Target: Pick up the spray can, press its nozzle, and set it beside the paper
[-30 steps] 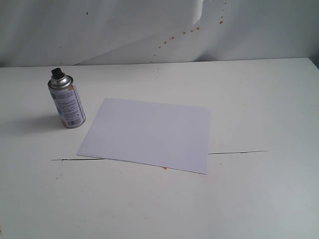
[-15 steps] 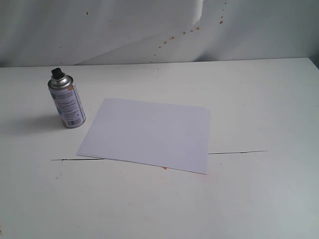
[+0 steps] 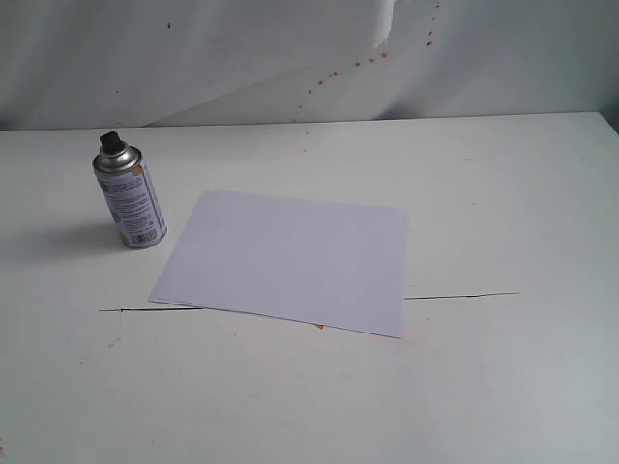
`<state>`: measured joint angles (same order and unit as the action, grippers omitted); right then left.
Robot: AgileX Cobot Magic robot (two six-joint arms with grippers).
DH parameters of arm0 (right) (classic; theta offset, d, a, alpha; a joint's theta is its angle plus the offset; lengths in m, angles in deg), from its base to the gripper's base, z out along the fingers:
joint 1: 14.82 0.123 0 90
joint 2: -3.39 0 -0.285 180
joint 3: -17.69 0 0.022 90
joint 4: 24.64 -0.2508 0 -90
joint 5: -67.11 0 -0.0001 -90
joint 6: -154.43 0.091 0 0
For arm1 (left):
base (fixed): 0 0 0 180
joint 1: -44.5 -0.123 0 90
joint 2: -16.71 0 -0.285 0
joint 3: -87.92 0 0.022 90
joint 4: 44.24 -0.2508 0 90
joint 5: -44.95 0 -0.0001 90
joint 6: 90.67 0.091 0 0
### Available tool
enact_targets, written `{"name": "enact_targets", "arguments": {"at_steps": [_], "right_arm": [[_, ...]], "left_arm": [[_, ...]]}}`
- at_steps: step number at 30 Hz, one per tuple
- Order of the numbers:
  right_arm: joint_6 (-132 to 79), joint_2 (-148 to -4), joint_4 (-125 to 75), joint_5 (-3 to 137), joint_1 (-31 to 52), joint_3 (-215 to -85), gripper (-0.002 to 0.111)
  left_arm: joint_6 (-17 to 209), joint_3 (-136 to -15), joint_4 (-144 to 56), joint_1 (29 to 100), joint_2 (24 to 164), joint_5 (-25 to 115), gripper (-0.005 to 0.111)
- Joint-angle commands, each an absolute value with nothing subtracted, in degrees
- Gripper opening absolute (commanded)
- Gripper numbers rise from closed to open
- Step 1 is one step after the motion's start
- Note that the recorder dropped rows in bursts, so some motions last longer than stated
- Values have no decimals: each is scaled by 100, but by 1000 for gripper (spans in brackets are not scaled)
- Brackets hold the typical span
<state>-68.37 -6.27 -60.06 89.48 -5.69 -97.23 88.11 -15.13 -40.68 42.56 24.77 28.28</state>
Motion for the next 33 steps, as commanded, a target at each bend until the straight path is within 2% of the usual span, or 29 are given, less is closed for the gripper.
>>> {"name": "enact_targets", "arguments": {"at_steps": [1, 9, 16, 24, 33], "right_arm": [[-6831, -606, -6021, 8963, -550, -9690, 0], [-6699, -606, -5844, 8726, -550, -9690, 0], [-3027, -606, -2564, 8361, -561, -9504, 0], [-2786, -439, -2526, 7596, -561, -8593, 0], [-2701, -439, -2464, 7840, -561, -8509, 0]], "left_arm": [[8810, -1486, -4046, 4245, 2450, 2856, 0], [8810, -1486, -4046, 4245, 2450, 2856, 0], [8810, -1486, -4046, 4245, 2450, 2856, 0], [8810, -1486, -4046, 4245, 2450, 2856, 0], [8810, -1486, -4046, 4245, 2450, 2856, 0]]}}
